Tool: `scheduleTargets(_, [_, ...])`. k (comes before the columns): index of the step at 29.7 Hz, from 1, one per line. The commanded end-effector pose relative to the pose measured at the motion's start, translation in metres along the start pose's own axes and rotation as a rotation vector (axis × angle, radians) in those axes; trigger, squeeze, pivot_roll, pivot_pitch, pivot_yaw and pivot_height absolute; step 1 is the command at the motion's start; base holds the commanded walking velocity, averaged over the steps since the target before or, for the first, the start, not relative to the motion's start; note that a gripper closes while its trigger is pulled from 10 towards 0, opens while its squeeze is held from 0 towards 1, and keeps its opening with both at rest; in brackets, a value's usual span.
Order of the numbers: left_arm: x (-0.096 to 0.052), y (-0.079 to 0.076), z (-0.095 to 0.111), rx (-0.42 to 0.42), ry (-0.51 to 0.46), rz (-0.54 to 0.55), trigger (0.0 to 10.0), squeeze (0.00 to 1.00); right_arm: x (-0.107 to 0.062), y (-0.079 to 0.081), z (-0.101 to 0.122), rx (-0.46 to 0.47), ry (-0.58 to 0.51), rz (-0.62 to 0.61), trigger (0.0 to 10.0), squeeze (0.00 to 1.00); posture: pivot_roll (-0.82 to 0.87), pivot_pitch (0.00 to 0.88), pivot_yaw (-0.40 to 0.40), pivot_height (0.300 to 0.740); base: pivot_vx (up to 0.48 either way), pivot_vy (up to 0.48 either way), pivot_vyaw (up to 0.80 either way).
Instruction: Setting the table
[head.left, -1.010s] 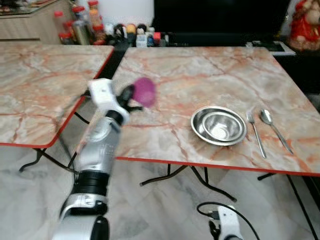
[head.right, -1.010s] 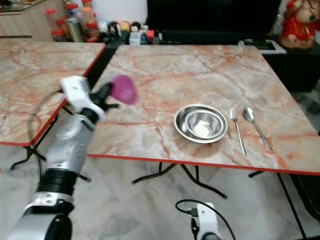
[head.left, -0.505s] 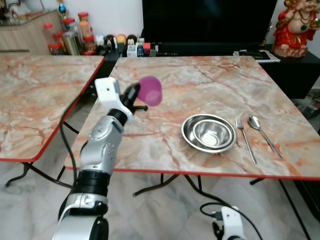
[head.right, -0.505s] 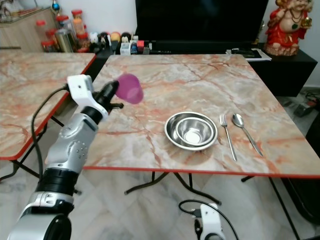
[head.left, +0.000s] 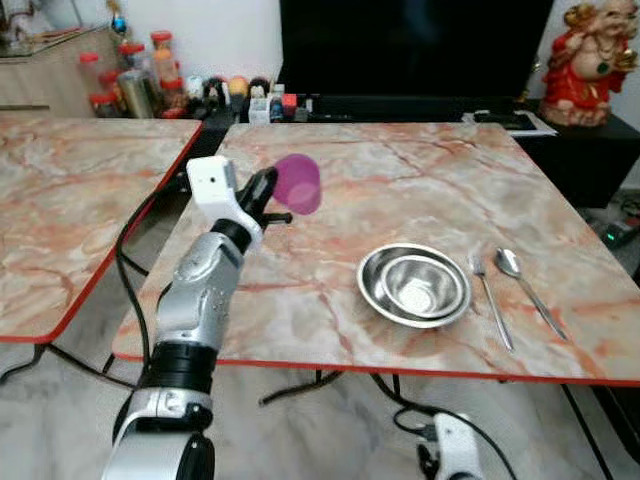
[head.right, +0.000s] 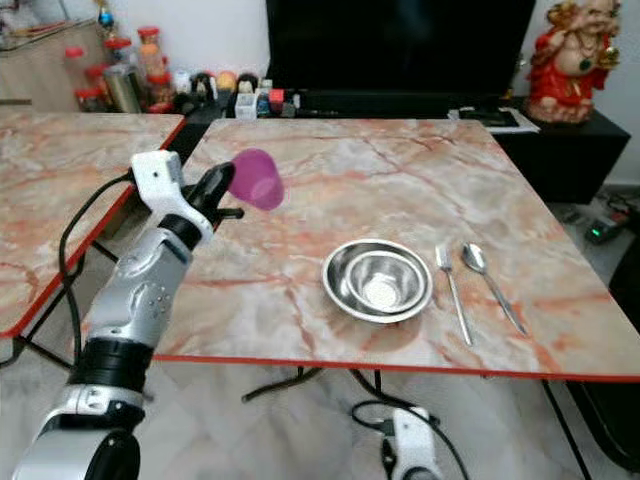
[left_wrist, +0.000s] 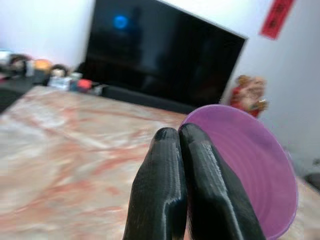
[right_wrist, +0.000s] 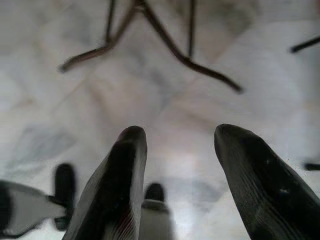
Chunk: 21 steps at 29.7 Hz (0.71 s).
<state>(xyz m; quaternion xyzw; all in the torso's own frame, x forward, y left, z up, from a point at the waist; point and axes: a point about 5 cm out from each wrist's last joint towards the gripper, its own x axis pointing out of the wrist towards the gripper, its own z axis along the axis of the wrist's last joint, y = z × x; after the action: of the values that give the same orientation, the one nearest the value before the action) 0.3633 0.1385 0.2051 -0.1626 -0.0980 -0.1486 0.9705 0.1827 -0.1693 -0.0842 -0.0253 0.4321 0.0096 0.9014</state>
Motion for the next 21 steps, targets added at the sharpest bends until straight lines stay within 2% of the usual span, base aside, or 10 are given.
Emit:
scheduleTargets(1, [0.004,-0.011,0.003,-0.012,-0.008,-0.041,10.0,0.0,0.0,-0.01,0.001,-0.003,-0.002,-0.024,10.0,0.0,0.01,0.0,0.002,0.719,0.27,0.0,0.0])
scheduleTargets(4, [0.003,-0.011,0.003,-0.011,-0.006,-0.042,10.0,0.0,-0.001,-0.01,0.001,-0.002,-0.002,-0.024,10.0,0.0,0.01,0.0,0.002,0.719,0.27,0.0,0.0])
scheduleTargets(21, [0.002,-0.016,-0.008,-0.014,0.051,-0.081,10.0,0.0,-0.003,-0.009,-0.01,0.002,0.026,-0.024,10.0,0.0,-0.01,0.0,0.02,0.719,0.0,0.0,0.0])
